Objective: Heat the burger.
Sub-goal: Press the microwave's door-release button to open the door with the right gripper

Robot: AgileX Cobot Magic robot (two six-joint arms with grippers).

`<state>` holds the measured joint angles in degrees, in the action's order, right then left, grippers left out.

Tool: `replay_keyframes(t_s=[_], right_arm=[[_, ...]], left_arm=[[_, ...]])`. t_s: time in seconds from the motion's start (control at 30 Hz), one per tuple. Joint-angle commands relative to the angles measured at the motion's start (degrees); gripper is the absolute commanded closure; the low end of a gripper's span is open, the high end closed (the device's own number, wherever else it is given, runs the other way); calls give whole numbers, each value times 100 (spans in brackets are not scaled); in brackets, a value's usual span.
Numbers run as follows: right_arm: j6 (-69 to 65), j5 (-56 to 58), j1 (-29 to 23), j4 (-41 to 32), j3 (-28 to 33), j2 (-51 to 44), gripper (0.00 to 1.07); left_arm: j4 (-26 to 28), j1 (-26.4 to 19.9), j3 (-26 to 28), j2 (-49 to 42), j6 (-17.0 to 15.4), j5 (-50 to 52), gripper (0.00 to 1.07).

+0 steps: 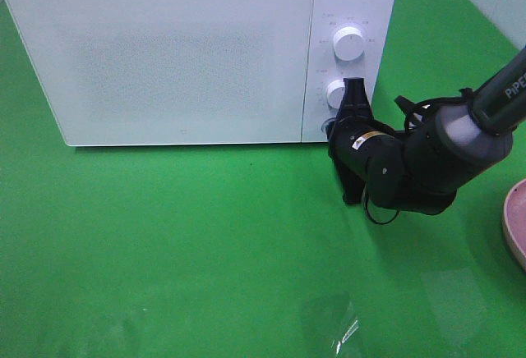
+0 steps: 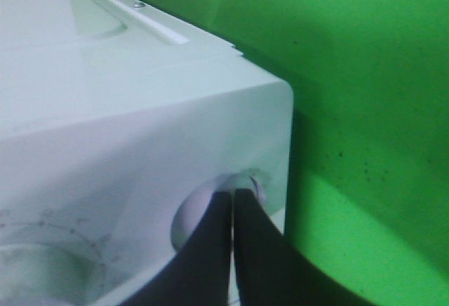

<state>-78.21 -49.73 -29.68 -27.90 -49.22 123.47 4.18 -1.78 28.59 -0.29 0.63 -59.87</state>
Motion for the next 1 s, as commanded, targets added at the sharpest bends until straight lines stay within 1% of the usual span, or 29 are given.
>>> replay_keyframes(t_s=[0.03,0.2,0.37,0.53,0.67,0.83,0.87,0.97,1.0], right_arm=[[223,-693,97,-23,-115,-17,107],[149,-1089,97,0,-115,-17,107],[92,-1186,97,-6,-115,-92,107],[166,-1312,97,-275,-172,-149,107],[178,-1364,97,-390,-315,-149,107],[218,-1822,97,-544,-579,-115,107],[332,-2000,97,-561,-705,-63,107],[395,-2074,97,-556,-745,-34,107],[470,-2154,97,-556,-842,-11,107]], left_arm=[[-6,34,-17,-109,-11,57,7],[-6,34,-17,-109,-11,57,7],[-6,34,-17,-109,-11,57,7],[-6,34,-17,-109,-11,57,7],[-6,34,-17,-109,-11,57,7],[-6,34,-17,-109,-11,57,7],[-6,34,-17,-109,-11,57,7],[-6,34,-17,-109,-11,57,7],[-6,34,-17,-109,-11,57,7]])
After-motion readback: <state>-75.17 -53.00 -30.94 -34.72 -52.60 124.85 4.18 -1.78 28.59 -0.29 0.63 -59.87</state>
